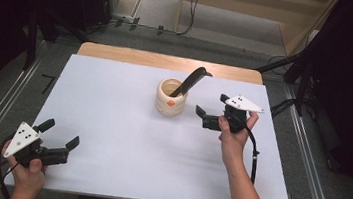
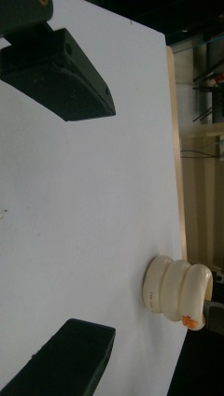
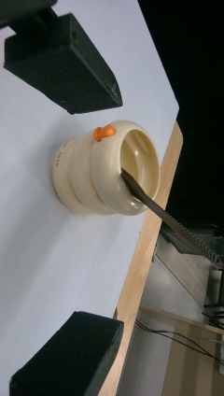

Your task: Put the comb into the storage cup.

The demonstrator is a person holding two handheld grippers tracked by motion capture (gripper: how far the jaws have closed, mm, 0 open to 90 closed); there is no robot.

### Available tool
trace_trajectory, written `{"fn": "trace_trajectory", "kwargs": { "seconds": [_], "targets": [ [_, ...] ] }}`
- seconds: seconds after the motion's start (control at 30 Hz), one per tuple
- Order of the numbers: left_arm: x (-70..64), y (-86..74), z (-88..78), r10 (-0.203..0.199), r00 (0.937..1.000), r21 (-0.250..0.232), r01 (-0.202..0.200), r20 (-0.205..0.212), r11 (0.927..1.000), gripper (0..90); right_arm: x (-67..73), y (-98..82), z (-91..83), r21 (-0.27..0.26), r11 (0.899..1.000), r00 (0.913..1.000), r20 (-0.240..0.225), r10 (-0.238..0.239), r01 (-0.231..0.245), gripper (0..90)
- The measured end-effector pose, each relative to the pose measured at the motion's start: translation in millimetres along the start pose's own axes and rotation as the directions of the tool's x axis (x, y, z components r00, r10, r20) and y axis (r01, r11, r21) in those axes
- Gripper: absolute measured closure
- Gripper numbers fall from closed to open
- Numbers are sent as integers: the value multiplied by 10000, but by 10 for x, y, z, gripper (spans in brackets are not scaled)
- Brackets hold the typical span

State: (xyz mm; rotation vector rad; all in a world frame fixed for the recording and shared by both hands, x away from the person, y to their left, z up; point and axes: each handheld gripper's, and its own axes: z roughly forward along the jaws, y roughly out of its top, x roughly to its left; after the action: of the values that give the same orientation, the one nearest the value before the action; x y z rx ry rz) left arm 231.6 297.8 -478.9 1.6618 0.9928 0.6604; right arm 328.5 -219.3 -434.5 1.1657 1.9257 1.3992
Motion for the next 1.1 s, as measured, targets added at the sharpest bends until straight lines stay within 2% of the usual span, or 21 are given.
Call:
{"fn": "trace_trajectory", "kwargs": {
  "seconds": [0.27, 0.57, 1.1],
  "targets": [
    [-1, 0, -1, 4, 10000, 6, -4, -12, 10000, 0, -69, -126, -159, -84, 9999, 9999, 125, 100, -99, 0],
    [-1, -1, -4, 4, 10000, -49, -4, 56, 10000, 0, -143, -243, -357, -119, 9999, 9993, 358, -44, 48, 0],
    [-14, -3, 1, 103, 9999, -48, -103, 55, 9999, 0, -333, -515, -728, -165, 9997, 9965, 808, 206, -193, 0]
  ]
}}
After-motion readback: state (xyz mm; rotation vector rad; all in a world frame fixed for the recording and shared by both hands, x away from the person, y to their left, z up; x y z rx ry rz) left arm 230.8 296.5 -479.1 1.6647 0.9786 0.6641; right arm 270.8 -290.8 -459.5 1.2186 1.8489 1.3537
